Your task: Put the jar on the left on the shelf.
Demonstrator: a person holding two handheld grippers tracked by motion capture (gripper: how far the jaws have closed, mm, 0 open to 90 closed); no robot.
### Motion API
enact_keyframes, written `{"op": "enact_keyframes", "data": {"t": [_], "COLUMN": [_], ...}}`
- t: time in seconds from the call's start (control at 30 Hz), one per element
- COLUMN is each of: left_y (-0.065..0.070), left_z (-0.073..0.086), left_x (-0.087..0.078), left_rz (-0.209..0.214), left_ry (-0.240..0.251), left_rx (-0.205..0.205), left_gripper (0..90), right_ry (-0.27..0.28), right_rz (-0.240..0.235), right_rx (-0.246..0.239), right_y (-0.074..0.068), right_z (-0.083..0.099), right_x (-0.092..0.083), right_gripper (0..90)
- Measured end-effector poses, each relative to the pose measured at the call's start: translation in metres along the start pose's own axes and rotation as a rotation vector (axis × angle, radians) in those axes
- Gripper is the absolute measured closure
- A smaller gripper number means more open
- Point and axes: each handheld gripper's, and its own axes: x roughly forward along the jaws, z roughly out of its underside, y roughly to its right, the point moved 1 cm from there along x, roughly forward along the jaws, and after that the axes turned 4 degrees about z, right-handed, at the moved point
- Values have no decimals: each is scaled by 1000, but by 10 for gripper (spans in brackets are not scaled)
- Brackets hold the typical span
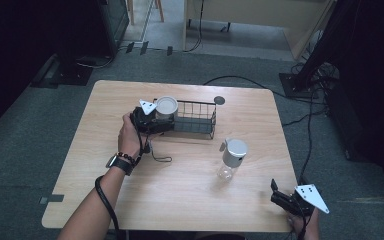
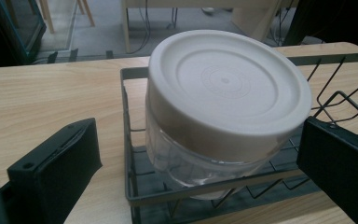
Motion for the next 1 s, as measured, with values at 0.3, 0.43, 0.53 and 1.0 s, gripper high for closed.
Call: {"op": "enact_keyframes", "data": {"t": [0.3,0.43,0.53,1.0], "left_y": [-9,-11,-13,-23], "left_z": [15,21,26,52], "left_x": [-11,-15,-18,-26], "left_rz": [3,10,15,24], "left_ry": [19,28,24,13], "left_rx": [-8,-13,-8,-15], "left_gripper": [0,0,0,0], "right_ry": [-1,-1,-2,-5], "right_rz": [1,2,3,7], "right_rx": [-2,-3,-6,-11], "right_y": [0,0,-1,-1], "right_z": [0,0,0,0], "right_x": [0,0,0,0], "right_gripper": [0,0,0,0]}}
